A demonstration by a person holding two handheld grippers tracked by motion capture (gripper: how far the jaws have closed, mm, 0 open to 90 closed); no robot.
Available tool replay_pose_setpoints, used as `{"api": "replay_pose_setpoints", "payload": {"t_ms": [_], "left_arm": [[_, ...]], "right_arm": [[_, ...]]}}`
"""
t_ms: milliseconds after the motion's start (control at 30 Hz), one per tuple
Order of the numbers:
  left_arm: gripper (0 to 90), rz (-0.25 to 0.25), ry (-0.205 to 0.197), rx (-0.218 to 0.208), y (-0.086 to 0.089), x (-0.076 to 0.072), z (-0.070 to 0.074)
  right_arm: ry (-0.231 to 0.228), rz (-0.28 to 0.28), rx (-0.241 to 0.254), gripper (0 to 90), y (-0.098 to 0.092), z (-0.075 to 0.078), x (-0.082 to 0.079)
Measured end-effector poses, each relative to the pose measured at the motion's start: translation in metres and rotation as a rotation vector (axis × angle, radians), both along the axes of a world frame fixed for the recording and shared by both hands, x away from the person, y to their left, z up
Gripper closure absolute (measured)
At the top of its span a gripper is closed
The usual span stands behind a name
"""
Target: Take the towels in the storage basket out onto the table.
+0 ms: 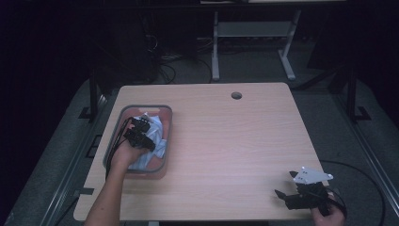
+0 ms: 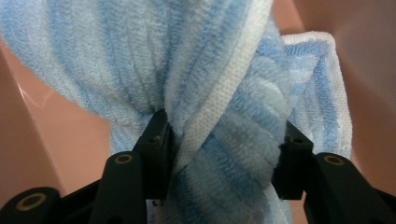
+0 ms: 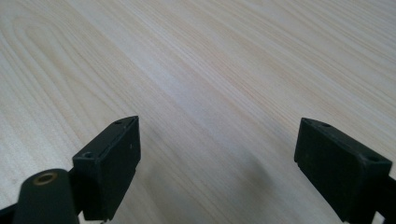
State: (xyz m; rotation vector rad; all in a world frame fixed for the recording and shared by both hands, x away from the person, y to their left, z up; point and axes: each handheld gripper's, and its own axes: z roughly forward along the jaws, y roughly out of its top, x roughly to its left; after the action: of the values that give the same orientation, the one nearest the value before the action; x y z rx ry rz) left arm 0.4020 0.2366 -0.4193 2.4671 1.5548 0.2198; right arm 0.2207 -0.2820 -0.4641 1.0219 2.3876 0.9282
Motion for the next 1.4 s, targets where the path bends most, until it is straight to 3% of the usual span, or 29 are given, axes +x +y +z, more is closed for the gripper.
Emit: {"api": "replay_pose_setpoints", "payload": {"t_ms": [200,433,600,800,933,1100,1200,1267,1400], "left_arm": [[52.9,0.013,-0.003,-0.003,0.001,0.0,0.0],[61.1,0.02,0.009,-0.042,0.009,0.0,0.001],[64.1,0.022,-0.009,-0.058,0.011,-0.003,0.002],[66.5,-0.03,0.033,-0.052,0.014,-0.012,0.01],[67.5,-0.009,0.001,-0.115,0.024,-0.02,0.021],[67.4,0.0,-0.081,-0.237,0.039,-0.033,0.033],[67.5,0.005,-0.104,-0.272,0.045,-0.039,0.037],[67.5,0.027,-0.145,-0.318,0.056,-0.047,0.045],[67.4,0.044,-0.169,-0.41,0.068,-0.052,0.054]], "right_arm": [[0.002,-0.001,-0.005,13.9,0.003,-0.001,0.001],[-0.003,0.001,-0.012,13.9,0.005,0.0,0.0],[-0.005,-0.001,-0.011,13.9,0.005,0.0,0.0],[-0.003,-0.004,-0.009,13.9,0.006,0.0,-0.001],[-0.005,-0.003,-0.013,13.9,0.008,0.001,-0.001],[-0.012,-0.006,-0.014,13.9,0.007,0.002,-0.001],[-0.016,-0.003,-0.016,13.9,0.007,0.003,-0.002],[-0.019,0.0,-0.021,13.9,0.008,0.003,-0.001],[-0.022,-0.001,-0.024,13.9,0.009,0.004,-0.001]]}}
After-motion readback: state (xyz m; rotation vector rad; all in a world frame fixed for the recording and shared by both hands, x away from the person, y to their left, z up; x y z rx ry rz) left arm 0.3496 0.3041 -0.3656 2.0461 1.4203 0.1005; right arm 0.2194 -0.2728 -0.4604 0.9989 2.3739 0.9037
